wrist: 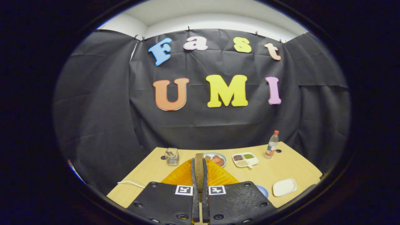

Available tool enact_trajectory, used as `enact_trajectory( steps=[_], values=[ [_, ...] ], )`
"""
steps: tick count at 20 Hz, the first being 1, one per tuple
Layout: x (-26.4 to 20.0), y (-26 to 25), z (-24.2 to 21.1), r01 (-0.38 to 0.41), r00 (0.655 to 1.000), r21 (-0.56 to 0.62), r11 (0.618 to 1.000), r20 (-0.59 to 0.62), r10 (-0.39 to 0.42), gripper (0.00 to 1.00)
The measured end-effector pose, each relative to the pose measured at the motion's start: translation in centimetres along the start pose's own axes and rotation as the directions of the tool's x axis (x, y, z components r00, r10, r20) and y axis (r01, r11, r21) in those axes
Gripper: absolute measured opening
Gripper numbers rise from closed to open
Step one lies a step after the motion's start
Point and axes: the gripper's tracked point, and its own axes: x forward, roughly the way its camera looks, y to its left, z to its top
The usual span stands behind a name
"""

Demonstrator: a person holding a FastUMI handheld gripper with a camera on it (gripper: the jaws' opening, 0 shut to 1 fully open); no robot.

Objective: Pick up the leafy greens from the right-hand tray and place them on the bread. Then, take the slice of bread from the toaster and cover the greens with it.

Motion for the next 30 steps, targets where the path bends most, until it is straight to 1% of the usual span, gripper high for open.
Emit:
enact_trajectory(
  steps=[4, 9, 15, 18, 21, 25, 26, 27, 30],
  values=[
    [1.1, -3.3, -3.1, 0.035, 0.999, 0.03, 0.999, -0.032, -0.034, 0.04],
    [3.3, -7.4, -8.3, 0.074, 0.992, 0.049, 0.996, -0.104, -0.069, 0.04],
    [5.5, -12.1, -14.9, 0.109, 0.972, 0.088, 0.99, -0.22, -0.088, 0.04],
    [6.1, -13.2, -16.4, 0.1, 0.968, 0.1, 0.99, -0.242, -0.073, 0.04],
    [6.4, -13.4, -16.6, 0.052, 0.973, 0.114, 0.992, -0.229, -0.025, 0.04],
    [6.4, -15.2, -17.6, 0.053, 0.971, 0.096, 0.994, -0.236, -0.029, 0.04],
    [6.5, -15.8, -17.9, 0.059, 0.971, 0.087, 0.994, -0.238, -0.037, 0.04],
    [6.6, -16.3, -18.1, 0.062, 0.971, 0.078, 0.995, -0.237, -0.042, 0.06],
    [6.8, -18.0, -18.5, 0.079, 0.971, 0.054, 0.995, -0.231, -0.065, 0.06]
  ],
)
